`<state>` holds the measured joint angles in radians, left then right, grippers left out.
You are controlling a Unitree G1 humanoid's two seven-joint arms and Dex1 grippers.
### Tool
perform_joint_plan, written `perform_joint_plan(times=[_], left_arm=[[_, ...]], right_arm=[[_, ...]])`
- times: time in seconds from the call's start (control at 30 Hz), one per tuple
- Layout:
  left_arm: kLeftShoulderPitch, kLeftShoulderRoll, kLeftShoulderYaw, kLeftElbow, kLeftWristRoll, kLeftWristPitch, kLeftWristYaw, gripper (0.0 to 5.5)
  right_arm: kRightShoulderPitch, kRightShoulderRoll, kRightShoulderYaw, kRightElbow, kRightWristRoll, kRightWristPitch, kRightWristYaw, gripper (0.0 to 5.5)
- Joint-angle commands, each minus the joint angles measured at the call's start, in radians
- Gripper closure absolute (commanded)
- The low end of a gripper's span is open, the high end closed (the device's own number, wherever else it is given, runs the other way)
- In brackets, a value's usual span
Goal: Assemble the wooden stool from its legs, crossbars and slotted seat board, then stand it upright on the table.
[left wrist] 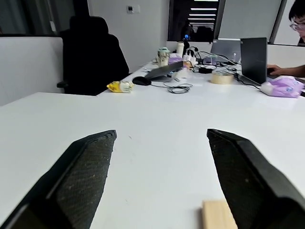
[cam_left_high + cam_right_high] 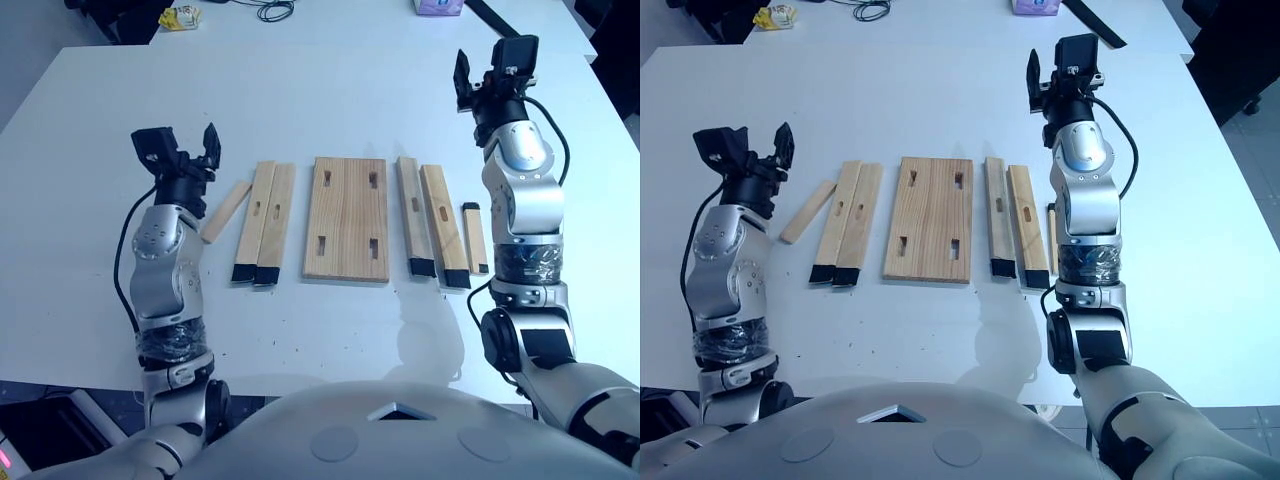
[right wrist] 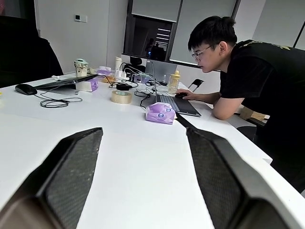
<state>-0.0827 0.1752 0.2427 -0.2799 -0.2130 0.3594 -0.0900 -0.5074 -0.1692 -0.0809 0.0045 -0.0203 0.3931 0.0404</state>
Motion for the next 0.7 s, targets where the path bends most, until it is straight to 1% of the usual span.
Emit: perform_joint_plan(times=[0.03,0.2,0.37,0.5,0.6,0.7], left_arm=[[0.013,0.015,-0.064,-0.045,0.063,-0.014,0.005,1.97],[0.014,-0.011,-0.105,-0.066,0.103,-0.072,0.025,1.97],[0.030,-0.019,-0.105,-0.053,0.119,-0.108,0.034,1.97],[0.052,0.043,-0.024,0.009,0.093,-0.102,-0.006,1.97],[0.051,0.126,-0.011,0.081,0.093,-0.137,-0.092,1.97],[0.046,0.195,-0.003,0.150,0.024,-0.106,-0.225,1.97]], right_arm=[[0.041,0.003,0.015,-0.045,-0.002,0.025,0.003,2.28],[0.050,0.032,-0.002,-0.048,-0.001,-0.010,-0.040,2.28],[0.098,0.046,0.015,-0.087,-0.011,0.004,-0.055,2.28],[0.112,0.044,0.010,-0.109,-0.006,0.014,-0.053,2.28],[0.115,0.037,0.004,-0.107,-0.008,0.005,-0.054,2.28],[0.117,0.041,-0.004,-0.099,-0.007,-0.004,-0.064,2.28]])
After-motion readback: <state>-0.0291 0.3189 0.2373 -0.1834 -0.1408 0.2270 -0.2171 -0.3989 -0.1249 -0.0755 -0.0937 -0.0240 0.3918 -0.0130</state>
